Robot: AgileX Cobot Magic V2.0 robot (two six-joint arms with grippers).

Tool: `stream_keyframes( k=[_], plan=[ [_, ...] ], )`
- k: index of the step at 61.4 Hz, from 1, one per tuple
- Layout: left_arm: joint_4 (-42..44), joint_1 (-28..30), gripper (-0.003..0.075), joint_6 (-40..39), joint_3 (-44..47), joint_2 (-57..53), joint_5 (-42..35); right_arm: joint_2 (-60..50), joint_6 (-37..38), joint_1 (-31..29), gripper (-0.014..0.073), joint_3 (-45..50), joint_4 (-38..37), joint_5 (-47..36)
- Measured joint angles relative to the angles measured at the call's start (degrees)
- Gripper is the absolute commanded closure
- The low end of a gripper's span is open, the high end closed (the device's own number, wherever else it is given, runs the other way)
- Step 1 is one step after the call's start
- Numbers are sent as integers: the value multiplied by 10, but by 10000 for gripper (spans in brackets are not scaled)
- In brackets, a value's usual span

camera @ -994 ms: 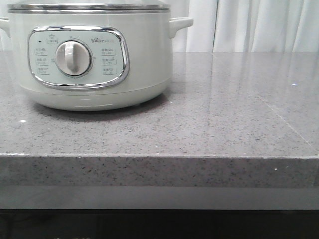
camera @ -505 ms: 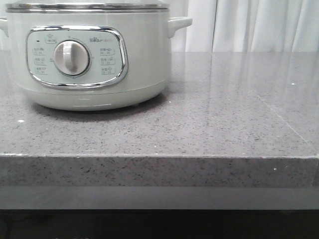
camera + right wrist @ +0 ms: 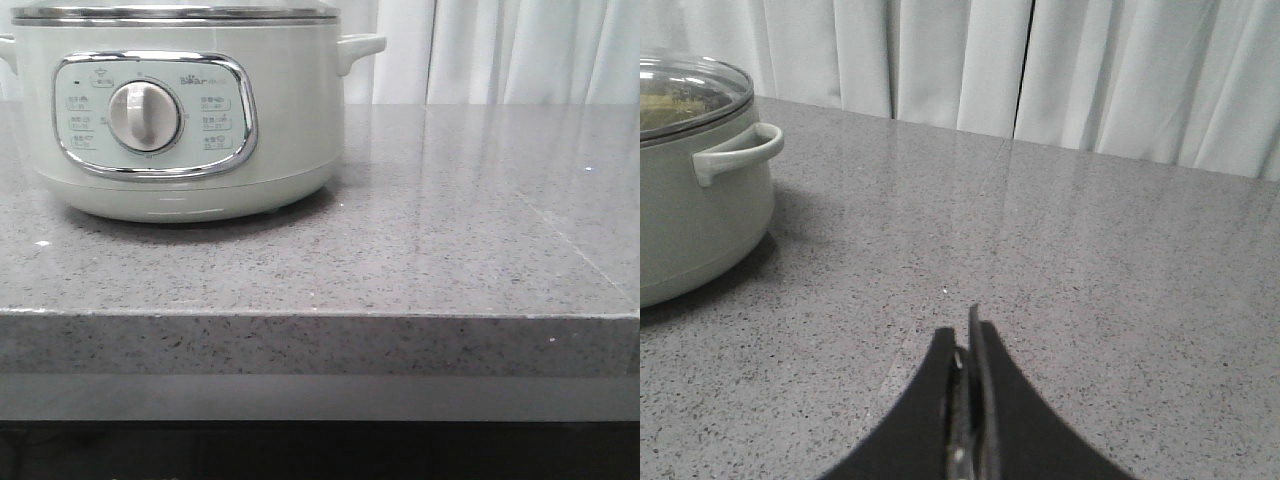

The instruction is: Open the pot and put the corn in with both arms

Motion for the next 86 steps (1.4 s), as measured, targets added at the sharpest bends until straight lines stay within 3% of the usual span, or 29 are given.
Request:
stream_keyframes(
  k=[29, 43, 58, 86],
  plan=[
    [0, 0, 738, 0, 0, 0, 0, 0, 0, 0, 661, 10, -2, -14],
    [0, 0, 738, 0, 0, 0, 0, -38, 29, -30, 661, 105, -50, -78],
    [-1, 0, 738, 0, 0, 0, 0, -170, 49, -77, 661, 226, -54, -69],
    [-1, 0, 738, 0, 0, 0, 0, -198, 58, -80, 661, 238, -54, -49]
  ],
)
